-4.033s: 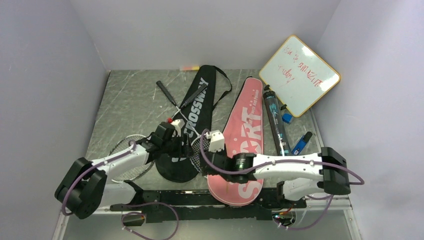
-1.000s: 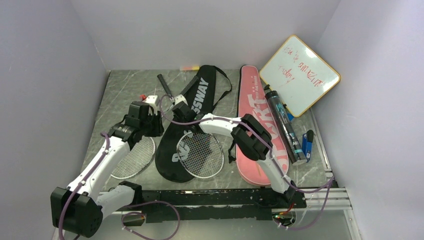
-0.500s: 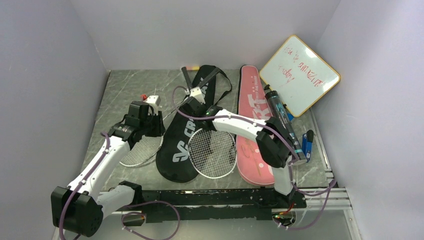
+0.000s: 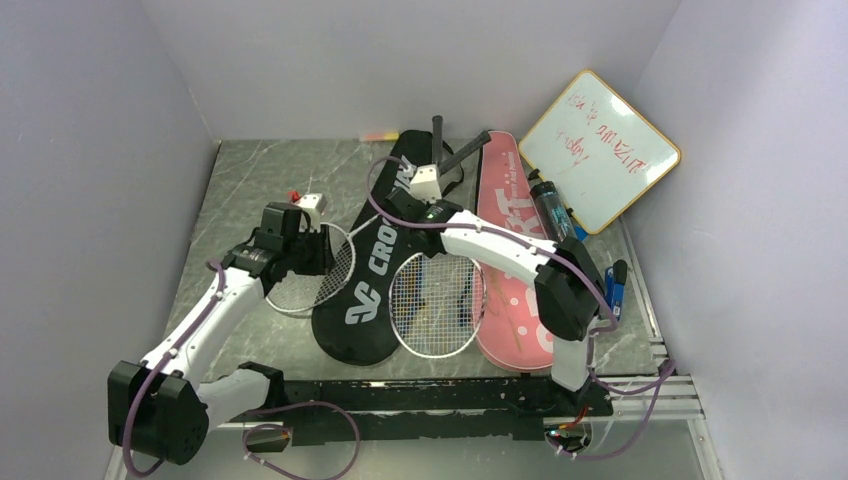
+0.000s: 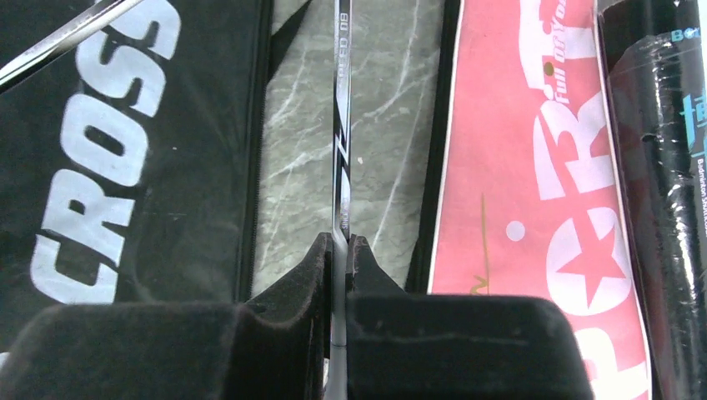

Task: Pack up the badminton gear
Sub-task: Pick up the racket from the center of the board, then open the racket bag at the center of the board.

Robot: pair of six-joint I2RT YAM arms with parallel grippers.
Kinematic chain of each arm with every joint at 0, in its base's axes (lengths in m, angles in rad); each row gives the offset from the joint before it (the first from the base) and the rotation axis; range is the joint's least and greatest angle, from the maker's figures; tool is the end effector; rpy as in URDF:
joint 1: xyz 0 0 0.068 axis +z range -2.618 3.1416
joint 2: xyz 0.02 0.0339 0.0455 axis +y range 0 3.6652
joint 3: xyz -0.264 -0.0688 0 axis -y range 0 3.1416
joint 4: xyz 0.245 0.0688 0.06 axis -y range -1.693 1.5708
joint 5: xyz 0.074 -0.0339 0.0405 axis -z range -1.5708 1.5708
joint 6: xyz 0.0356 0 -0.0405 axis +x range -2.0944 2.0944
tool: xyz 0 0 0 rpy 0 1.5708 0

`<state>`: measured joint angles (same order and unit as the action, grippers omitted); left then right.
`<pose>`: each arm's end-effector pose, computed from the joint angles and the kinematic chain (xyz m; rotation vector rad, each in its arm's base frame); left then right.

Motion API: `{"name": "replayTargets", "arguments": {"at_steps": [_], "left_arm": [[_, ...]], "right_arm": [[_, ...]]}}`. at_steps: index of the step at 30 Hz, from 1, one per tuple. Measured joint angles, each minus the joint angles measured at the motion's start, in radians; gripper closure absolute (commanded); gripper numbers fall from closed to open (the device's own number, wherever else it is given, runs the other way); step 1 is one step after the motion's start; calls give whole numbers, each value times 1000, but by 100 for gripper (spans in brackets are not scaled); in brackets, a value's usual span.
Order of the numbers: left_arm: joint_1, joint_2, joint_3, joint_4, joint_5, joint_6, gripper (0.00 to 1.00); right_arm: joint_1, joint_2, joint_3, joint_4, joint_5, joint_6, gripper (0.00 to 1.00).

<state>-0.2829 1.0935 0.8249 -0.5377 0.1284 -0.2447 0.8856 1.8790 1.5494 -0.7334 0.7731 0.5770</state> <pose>0.2162 -0.0676 0.2619 0.1081 2.4039 -0.4015 0.2722 0.2937 0.2556 -0.1110 2.2602 -0.2918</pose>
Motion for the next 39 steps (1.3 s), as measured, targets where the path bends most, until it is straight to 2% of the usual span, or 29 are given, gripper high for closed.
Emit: {"name": "replayTargets", "arguments": {"at_steps": [4, 11, 14, 17, 22, 25, 31, 35, 36, 37, 39], "left_arm": [[0, 4, -1, 3, 10, 0, 60], [0, 49, -2, 3, 21, 2, 59], [9, 51, -3, -3, 4, 4, 59], [8, 51, -3, -2, -3, 4, 59], [6, 62, -3, 0, -12, 4, 59], [6, 76, -3, 2, -1, 4, 56], [-9, 87, -29, 27, 64, 7, 48], [-92, 109, -30, 26, 55, 3, 41], [-119, 111, -30, 26, 47, -1, 38], [-147, 111, -30, 26, 34, -6, 31], [-192, 110, -30, 26, 13, -14, 27]], "right_arm": [[38, 14, 36, 15, 16, -20, 100], [237, 258, 459, 94, 15, -168, 100], [275, 304, 531, 66, -20, -161, 100], [224, 258, 425, 70, -51, -95, 100], [-13, 48, 36, 89, -84, -23, 100], [-107, -60, -96, 87, -76, 2, 100], [-54, -239, -205, 112, -80, 23, 100], [-40, -360, -309, 141, -98, 31, 100], [-43, -390, -338, 141, -99, 33, 100], [-47, -421, -369, 142, -100, 36, 100], [-52, -475, -421, 139, -100, 40, 100]]}}
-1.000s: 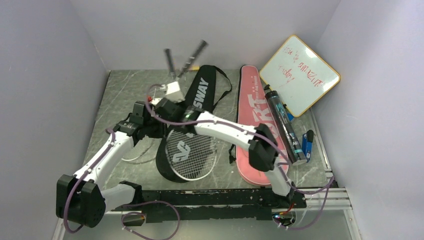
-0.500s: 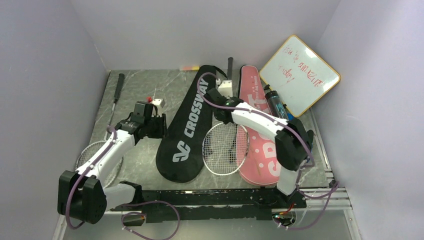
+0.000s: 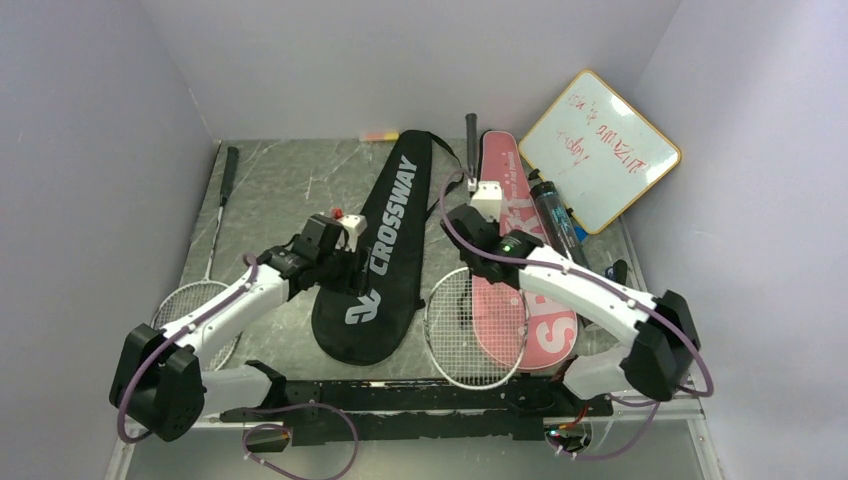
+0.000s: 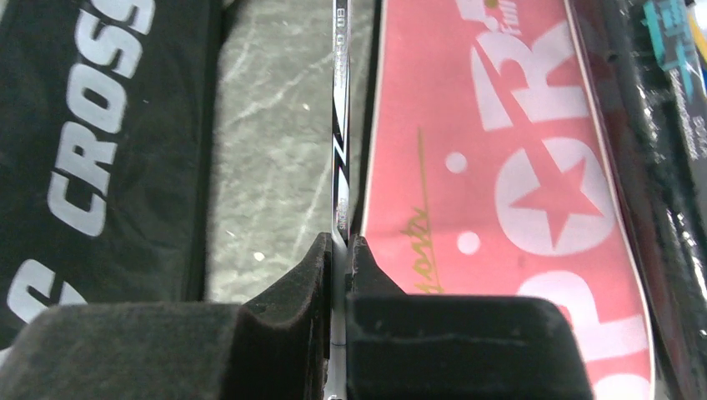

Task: Pack up the badminton gear
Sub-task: Open the racket bag at the center of the board.

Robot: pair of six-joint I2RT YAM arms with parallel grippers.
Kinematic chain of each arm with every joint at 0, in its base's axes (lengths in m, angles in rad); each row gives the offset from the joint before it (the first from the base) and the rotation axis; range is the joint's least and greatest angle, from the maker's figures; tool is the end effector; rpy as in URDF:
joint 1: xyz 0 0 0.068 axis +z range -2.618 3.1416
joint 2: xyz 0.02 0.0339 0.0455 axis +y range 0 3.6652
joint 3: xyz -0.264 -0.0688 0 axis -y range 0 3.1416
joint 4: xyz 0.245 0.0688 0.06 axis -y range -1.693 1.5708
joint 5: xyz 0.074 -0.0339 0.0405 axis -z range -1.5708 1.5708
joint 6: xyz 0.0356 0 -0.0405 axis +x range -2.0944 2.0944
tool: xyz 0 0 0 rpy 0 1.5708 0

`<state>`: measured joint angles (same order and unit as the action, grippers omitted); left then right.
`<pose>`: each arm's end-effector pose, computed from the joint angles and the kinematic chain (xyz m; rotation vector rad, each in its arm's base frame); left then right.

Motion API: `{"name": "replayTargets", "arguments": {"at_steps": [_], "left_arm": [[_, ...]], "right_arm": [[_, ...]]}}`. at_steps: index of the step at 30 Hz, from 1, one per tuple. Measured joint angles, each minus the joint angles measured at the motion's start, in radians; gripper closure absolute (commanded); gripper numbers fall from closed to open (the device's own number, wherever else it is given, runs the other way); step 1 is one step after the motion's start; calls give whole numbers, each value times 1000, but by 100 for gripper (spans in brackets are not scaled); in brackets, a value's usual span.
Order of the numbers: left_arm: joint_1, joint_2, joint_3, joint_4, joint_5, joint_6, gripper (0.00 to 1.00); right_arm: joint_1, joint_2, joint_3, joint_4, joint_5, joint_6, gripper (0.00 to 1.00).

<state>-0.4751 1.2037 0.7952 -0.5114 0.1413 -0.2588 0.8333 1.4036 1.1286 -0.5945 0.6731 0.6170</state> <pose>0.2112 -0.1143 0.2307 0.3348 2.5209 -0.4757 0.2140 0.2026 0.2872 0.0423 2.2109 -0.0422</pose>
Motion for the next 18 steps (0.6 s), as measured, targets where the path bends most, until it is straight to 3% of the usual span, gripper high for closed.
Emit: {"name": "replayTargets", "arguments": {"at_steps": [8, 18], "left_arm": [[-181, 50, 65, -1, -142, -89, 25], [-338, 362, 299, 56, -298, -147, 28]], "right_arm": [[-8, -201, -159, -24, 2, 15, 100], [-8, -413, -271, -41, 1, 43, 100]]}}
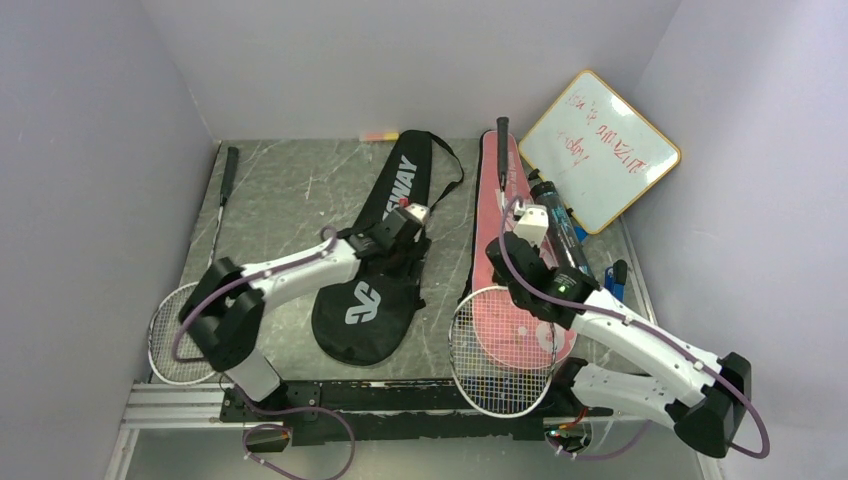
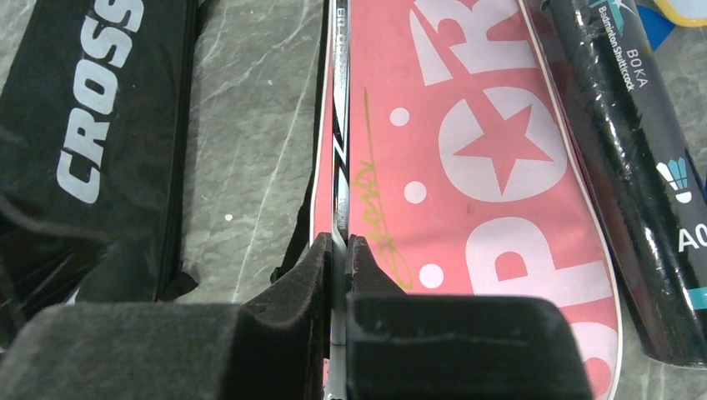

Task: Pack up the badminton gear
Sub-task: Open the racket bag at the center of the board.

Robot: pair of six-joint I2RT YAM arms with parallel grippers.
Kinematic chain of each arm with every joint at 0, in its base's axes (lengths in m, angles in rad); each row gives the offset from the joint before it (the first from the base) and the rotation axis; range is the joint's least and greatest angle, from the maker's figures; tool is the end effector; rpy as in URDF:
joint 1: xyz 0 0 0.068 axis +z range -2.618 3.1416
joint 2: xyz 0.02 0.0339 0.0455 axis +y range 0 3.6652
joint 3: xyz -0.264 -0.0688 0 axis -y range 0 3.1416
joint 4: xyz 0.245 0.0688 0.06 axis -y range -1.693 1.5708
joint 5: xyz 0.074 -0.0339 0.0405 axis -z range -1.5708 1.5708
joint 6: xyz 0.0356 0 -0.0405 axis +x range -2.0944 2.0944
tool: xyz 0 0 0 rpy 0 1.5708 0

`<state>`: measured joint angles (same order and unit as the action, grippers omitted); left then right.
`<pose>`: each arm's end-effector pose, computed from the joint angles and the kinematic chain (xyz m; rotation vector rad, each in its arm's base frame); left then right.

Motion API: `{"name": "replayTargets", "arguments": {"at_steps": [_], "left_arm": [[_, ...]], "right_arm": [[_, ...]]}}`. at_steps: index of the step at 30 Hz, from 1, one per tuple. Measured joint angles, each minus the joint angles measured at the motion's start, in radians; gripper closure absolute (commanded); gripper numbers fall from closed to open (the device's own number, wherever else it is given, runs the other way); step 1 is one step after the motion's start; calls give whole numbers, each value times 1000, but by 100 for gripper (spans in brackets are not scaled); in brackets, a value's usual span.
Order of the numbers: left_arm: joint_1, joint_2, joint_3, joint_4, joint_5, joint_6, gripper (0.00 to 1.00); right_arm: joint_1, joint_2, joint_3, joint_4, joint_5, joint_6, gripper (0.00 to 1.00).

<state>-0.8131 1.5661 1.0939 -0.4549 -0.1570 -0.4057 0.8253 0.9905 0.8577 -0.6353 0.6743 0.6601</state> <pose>0.2307 -0.2357 0.2322 0.4431 2.4704 -0.3170 0.1515 0.1313 0.2906 0.1395 2.1405 0.0611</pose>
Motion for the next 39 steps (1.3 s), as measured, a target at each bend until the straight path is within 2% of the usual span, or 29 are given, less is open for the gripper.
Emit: {"name": "replayTargets", "arguments": {"at_steps": [4, 11, 13, 16, 17, 21, 25, 32, 39], "left_arm": [[-18, 153, 110, 2, -40, 1, 31], [-29, 380, 278, -11, -86, 19, 43], [-31, 426, 316, -34, -103, 23, 54], [-31, 474, 356, -61, -136, 22, 91], [-31, 478, 364, -68, -145, 20, 95], [-33, 473, 357, -79, -173, 22, 95], [-35, 352, 212, -41, -164, 18, 95], [-35, 65, 19, -16, -58, 11, 95], [-35, -8, -50, 6, 60, 5, 95]], "right_arm": [[0, -41, -28, -1, 2, 23, 100], [0, -78, -53, 0, 6, 40, 100], [0, -78, -53, 1, 6, 40, 100], [0, -78, -53, 1, 6, 40, 100], [0, -77, -53, 2, 6, 40, 100], [0, -69, -53, 10, 11, 40, 100], [0, -39, -53, 14, 32, 60, 100], [-1, 53, -53, 1, 51, 175, 100], [-2, 69, -58, 36, 10, 224, 100]]}}
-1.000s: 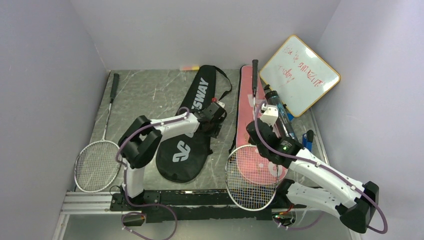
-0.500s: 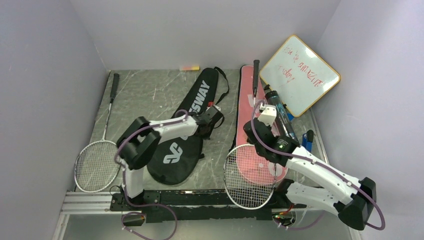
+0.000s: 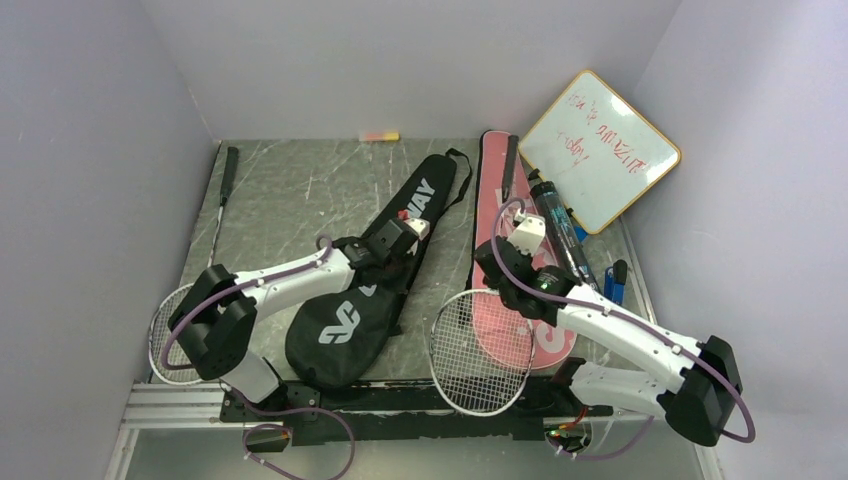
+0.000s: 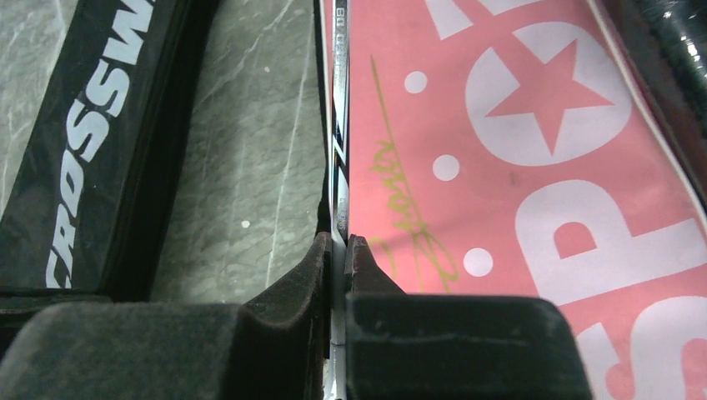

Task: Pack up the badminton gear
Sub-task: Open the racket bag at the center of the board.

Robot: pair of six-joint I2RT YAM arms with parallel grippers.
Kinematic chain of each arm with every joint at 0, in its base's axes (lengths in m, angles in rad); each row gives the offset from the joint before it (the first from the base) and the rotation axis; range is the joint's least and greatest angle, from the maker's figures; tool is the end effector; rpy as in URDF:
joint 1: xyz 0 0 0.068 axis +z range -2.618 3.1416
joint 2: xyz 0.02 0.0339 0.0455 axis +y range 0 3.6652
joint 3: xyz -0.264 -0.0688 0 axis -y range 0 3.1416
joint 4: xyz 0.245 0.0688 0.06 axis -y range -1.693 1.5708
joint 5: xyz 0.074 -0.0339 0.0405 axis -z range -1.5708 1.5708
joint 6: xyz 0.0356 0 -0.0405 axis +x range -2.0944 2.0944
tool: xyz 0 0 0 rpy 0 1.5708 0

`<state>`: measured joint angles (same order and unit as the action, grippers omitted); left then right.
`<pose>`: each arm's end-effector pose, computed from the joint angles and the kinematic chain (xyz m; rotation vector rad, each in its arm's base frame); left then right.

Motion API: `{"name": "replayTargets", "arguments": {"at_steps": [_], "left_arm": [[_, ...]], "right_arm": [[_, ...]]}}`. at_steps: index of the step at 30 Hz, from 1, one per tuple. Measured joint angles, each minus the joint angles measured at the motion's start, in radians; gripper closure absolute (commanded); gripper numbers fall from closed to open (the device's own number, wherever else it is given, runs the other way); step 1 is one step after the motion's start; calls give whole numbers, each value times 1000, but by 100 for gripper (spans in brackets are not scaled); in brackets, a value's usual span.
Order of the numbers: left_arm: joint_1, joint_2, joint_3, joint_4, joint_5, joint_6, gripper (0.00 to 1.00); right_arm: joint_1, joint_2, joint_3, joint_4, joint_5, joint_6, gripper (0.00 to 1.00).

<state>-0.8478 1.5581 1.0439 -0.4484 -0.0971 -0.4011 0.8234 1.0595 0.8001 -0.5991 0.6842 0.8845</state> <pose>0.2156 -0.2392 0.2194 0.5307 2.5135 -0.3700 0.1588 0.1383 0.2620 0.3553 2.1705 0.1014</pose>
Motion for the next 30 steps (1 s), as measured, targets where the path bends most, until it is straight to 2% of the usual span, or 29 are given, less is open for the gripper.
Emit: {"name": "replayTargets", "arguments": {"at_steps": [5, 13, 18, 24, 30], "left_arm": [[2, 17, 58, -60, 44, -4, 95], [42, 74, 219, -108, 62, 42, 95], [75, 75, 209, -76, 55, 89, 95], [113, 68, 130, -17, 90, 147, 95], [122, 72, 129, 5, 181, 169, 95]], "right_arm": [[0, 25, -16, 30, -36, 22, 100], [0, 248, 68, -48, -64, 137, 100], [-5, 333, 188, -74, -65, 132, 100], [-24, 343, 271, -36, -49, 68, 100], [-58, 385, 338, -27, 45, 66, 100]]}}
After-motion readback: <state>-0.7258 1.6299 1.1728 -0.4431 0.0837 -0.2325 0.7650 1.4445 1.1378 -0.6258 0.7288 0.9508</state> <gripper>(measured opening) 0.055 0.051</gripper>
